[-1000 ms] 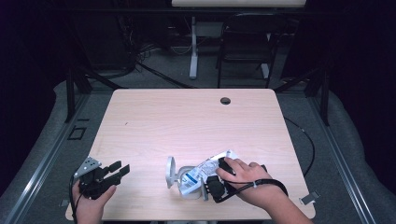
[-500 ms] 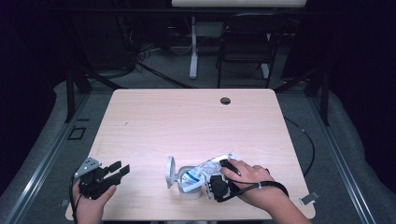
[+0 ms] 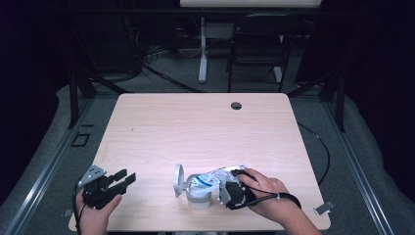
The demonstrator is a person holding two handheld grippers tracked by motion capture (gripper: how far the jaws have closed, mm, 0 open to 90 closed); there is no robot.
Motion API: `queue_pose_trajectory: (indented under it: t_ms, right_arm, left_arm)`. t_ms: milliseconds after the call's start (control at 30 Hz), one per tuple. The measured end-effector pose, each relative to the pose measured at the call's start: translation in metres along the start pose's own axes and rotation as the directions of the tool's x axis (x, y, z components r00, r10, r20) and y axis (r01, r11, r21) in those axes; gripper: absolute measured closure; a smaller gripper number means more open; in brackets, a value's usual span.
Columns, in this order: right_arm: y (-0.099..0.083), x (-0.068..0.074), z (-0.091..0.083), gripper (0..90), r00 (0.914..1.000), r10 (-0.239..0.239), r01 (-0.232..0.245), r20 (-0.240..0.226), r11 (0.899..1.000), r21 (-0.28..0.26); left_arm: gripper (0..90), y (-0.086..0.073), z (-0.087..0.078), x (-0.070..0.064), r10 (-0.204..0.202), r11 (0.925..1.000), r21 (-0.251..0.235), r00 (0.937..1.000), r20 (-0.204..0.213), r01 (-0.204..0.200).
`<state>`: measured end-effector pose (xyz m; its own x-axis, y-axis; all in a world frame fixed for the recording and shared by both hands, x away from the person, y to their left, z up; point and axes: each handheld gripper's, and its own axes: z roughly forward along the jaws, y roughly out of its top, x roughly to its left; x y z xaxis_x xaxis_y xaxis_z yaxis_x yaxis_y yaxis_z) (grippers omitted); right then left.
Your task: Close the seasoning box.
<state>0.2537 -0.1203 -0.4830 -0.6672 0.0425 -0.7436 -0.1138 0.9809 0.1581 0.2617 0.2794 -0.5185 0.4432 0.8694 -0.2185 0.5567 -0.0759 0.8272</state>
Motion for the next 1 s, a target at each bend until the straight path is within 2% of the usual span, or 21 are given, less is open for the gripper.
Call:
queue_pose_trajectory:
  t_ms: [267, 467, 667, 700, 800, 867, 933, 1000]
  right_arm:
    - [-0.006, 0.004, -0.002, 76.6, 0.9964, 0.082, -0.083, -0.020, 0.995, -0.056]
    - [-0.009, 0.008, -0.006, 76.9, 0.9867, 0.159, -0.162, -0.035, 0.981, -0.103]
    - [-0.014, 0.008, -0.006, 77.1, 0.9745, 0.220, -0.224, -0.045, 0.967, -0.122]
    - [-0.015, 0.008, -0.006, 77.1, 0.9697, 0.239, -0.244, -0.050, 0.960, -0.137]
    - [-0.018, 0.008, -0.007, 77.2, 0.9615, 0.269, -0.275, -0.058, 0.949, -0.153]
    - [-0.020, 0.009, -0.006, 77.2, 0.9522, 0.299, -0.305, -0.063, 0.938, -0.166]
    - [-0.022, 0.009, -0.005, 77.3, 0.9507, 0.303, -0.310, -0.065, 0.937, -0.159]
    - [-0.022, 0.010, -0.005, 77.4, 0.9450, 0.319, -0.327, -0.072, 0.931, -0.161]
  left_arm:
    - [56.5, -0.001, 0.001, 0.001, -0.002, 1.0000, 0.009, 1.0000, -0.002, 0.002]
    - [56.5, -0.002, 0.002, 0.001, 0.000, 0.9999, 0.016, 1.0000, -0.002, 0.000]
    - [56.5, -0.002, 0.002, 0.001, -0.002, 0.9999, 0.014, 1.0000, -0.002, 0.003]
    - [56.5, -0.002, 0.002, 0.001, -0.005, 0.9999, 0.012, 1.0000, -0.001, 0.005]
    - [56.4, -0.002, 0.002, 0.002, -0.006, 0.9999, 0.012, 1.0000, -0.001, 0.006]
    - [56.4, -0.002, 0.001, 0.001, -0.005, 0.9999, 0.012, 1.0000, -0.002, 0.005]
    - [56.4, -0.002, 0.001, 0.001, -0.004, 0.9999, 0.013, 1.0000, -0.001, 0.004]
    - [56.3, -0.002, 0.001, 0.001, -0.004, 0.9999, 0.013, 1.0000, -0.001, 0.004]
